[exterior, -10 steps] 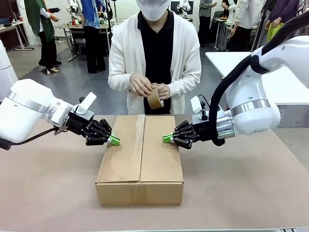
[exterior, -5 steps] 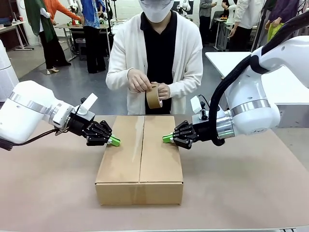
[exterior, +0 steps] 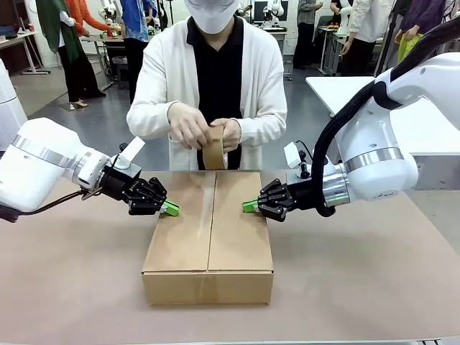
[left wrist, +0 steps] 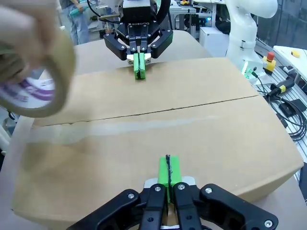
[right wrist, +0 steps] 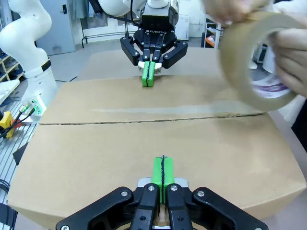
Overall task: Wrap the clocks to prevent damage.
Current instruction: Push the left (or right) flap of the Package Box to close it, then after the human seals the box with tape, release both hands from the side flaps of the Package Box.
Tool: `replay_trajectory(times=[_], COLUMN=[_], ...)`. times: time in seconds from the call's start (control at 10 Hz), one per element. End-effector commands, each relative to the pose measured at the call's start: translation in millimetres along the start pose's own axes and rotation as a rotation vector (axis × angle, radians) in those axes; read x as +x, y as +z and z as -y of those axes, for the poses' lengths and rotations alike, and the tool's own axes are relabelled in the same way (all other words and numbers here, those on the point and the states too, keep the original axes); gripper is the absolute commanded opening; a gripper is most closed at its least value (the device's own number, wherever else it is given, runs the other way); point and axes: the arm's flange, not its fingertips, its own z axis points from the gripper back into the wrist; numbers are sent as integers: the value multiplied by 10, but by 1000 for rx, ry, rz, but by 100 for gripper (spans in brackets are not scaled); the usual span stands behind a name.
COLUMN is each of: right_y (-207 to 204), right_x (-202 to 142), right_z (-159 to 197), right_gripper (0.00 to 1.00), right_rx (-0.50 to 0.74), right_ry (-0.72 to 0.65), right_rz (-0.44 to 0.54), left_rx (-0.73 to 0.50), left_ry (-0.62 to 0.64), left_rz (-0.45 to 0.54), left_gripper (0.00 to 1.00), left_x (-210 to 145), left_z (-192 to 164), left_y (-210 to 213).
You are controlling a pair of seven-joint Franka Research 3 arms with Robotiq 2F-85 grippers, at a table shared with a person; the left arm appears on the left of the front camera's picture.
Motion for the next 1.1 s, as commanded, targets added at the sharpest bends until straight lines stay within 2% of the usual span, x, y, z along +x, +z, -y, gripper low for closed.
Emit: replay_trajectory(times=[0.0, 1.0], right_y=[-34, -34], right_x=[-55, -55], right_z=[-8, -8], right_gripper=[1, 1], right_rx=[-1, -1], right_ry=[-11, -11], right_rz=[-11, -11], left_rx=[6, 6], left_ry=[-10, -10], left_rz=[-11, -11], left_gripper=[0, 0], left_x=[-26, -26], left_z=[2, 2], left_y=[-22, -22])
